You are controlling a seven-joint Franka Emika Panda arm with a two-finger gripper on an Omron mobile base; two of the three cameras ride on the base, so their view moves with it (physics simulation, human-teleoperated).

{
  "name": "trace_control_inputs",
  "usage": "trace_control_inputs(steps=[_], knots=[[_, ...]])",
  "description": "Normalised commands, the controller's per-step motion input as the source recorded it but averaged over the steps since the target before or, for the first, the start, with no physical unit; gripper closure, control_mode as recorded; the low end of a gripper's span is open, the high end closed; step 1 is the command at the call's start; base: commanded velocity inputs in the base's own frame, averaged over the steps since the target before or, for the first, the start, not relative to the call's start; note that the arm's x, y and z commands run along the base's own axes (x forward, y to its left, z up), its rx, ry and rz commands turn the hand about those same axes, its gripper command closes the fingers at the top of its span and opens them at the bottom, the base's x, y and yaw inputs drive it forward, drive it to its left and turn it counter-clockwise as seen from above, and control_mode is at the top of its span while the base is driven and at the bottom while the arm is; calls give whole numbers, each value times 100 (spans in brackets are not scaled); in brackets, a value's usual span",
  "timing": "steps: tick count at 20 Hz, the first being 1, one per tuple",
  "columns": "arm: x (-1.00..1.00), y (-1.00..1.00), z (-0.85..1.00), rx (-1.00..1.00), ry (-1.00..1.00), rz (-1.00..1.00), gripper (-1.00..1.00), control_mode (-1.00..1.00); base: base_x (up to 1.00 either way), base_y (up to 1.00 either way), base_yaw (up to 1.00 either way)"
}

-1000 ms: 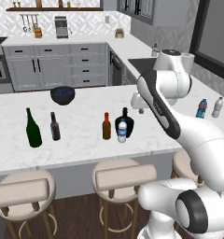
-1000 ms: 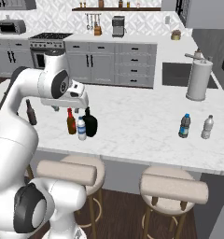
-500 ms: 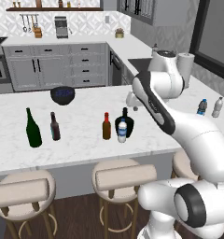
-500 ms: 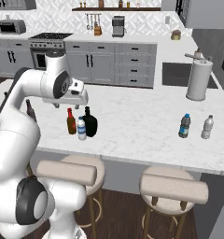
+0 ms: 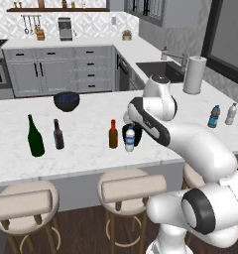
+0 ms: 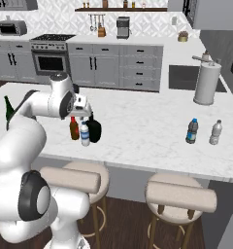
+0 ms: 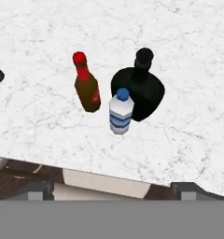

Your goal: Move the plastic bottles in the middle to the plastics group, and the glass bottles in the middle to the glass group.

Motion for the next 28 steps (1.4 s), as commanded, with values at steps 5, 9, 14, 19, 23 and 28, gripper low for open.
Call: trace_control_inputs(steps=[5,9,14,19,23,28], knots=[[15,0,-44,-2,0,0,-100,-100,0,0,0],[11,-2,-24,0,0,0,-100,-100,0,0,0],[46,-3,-29,0,0,0,-100,-100,0,0,0],[43,0,-12,0,0,0,-100,-100,0,0,0],[17,0,-21,0,0,2,-100,-100,0,0,0],[0,0,-25,0,0,0,-100,-100,0,0,0]])
